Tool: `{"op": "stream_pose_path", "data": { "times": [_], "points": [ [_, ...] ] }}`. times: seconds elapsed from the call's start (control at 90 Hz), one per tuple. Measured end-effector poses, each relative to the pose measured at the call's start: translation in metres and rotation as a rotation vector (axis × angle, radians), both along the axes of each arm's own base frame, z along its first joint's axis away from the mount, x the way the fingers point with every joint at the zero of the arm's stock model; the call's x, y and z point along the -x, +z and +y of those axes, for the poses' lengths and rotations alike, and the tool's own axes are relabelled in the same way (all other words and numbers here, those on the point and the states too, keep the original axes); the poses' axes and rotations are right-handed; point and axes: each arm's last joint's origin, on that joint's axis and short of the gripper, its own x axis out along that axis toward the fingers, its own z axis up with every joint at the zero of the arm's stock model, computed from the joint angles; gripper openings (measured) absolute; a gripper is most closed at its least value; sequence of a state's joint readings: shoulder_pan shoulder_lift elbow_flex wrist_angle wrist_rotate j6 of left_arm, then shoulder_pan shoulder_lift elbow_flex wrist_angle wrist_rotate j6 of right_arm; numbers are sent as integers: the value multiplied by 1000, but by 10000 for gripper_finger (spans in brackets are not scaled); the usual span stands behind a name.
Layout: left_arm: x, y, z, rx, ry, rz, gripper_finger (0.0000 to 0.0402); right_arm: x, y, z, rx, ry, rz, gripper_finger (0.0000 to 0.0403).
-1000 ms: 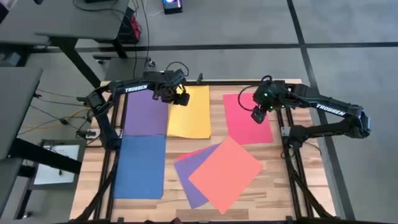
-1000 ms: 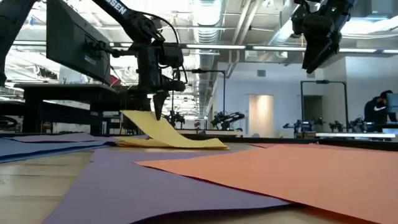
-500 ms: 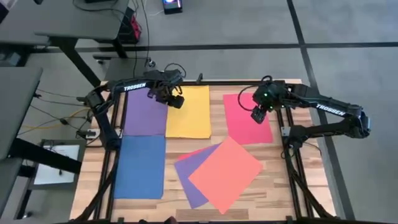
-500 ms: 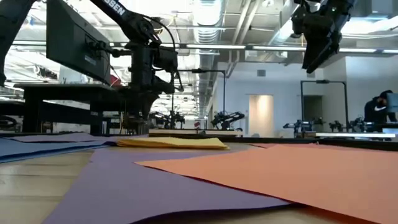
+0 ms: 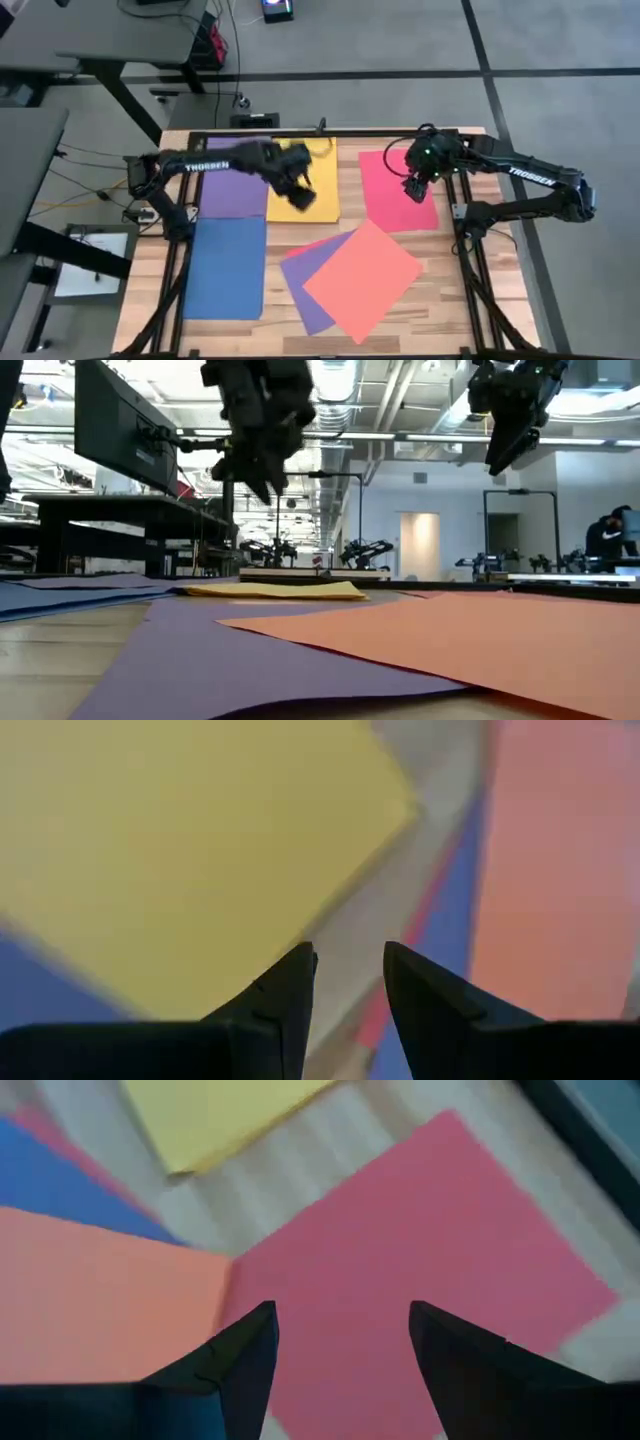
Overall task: Organize paper
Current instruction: Stack the yellow paper on top of the yellow paper
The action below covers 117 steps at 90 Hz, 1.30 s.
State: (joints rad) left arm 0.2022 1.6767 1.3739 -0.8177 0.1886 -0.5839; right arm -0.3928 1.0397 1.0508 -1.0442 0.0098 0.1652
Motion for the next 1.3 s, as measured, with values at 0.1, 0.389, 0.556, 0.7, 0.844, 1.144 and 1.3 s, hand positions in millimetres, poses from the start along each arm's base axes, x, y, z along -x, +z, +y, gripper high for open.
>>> {"op": "stream_pose_path", "data": {
  "times": [0.1, 0.389, 0.556, 0.7, 0.844, 1.144, 1.3],
  "points": [
    [-13, -20, -41, 69, -203, -37, 109, -2, 0, 3, -22, -14, -7, 214],
    [-22, -78, -71, -296, -603, 178, 37, -18, -5, 8, -38, -51, -23, 211],
    [-29, -104, -52, -252, -658, 218, 7, -30, -16, 7, -44, -52, 33, 195],
    [-32, -114, -37, -262, -681, 213, 1, -40, -26, 5, -73, -80, 78, 182],
    [-31, -114, -21, -254, -655, 210, 0, -45, -32, 4, -85, -87, 112, 172],
    [-28, -114, 3, -259, -554, 223, 0, -45, -32, 4, -79, -79, 103, 168],
    [-30, -111, 0, -277, -534, 211, 0, -45, -32, 4, -74, -70, 106, 168]
  ]
}}
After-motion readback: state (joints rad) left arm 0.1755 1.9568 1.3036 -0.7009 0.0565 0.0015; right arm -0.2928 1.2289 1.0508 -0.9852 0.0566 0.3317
